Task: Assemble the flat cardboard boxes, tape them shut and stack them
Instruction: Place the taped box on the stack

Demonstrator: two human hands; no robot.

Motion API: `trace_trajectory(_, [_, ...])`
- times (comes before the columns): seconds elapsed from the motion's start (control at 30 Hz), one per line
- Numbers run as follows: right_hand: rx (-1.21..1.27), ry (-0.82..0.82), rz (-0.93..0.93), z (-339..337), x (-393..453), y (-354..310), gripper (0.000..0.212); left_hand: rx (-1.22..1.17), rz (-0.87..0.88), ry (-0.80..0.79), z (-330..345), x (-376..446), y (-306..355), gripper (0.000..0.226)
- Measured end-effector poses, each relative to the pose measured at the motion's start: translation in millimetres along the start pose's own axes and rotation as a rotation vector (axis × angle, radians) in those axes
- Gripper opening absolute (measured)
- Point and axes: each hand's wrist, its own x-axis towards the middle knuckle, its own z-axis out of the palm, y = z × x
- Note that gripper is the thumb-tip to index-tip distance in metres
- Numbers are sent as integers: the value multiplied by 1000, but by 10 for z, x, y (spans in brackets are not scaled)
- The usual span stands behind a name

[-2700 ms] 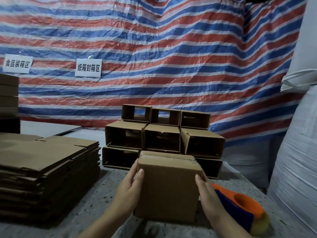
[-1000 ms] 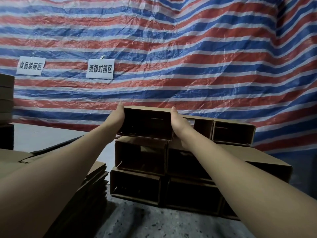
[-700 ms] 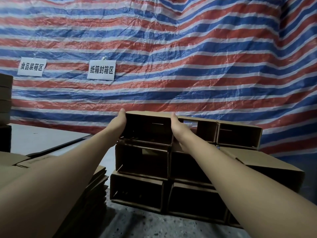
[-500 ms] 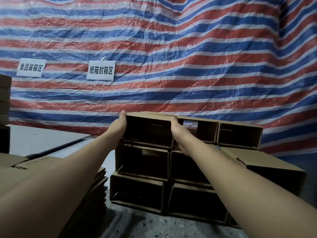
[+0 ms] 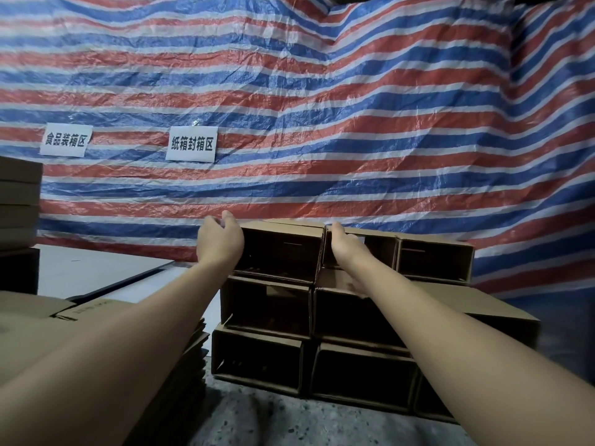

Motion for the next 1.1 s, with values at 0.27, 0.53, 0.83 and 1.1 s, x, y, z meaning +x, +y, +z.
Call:
trace_trajectory(0.27, [35, 92, -153, -501, -654, -32, 37, 32, 305, -1, -375, -804, 421, 14])
trace_trajectory(0.53, [49, 44, -222, -640, -1461, 257, 35, 106, 449, -208, -720, -1859, 263, 15])
trace_trajectory(0.83, [29, 3, -260, -586, -2110, 672, 37, 146, 382, -302, -1102, -2430, -202, 9])
trace_trajectory(1.1, [-169, -63, -258, -249, -2072, 726, 37, 803, 464, -186, -1779, -1898, -297, 35])
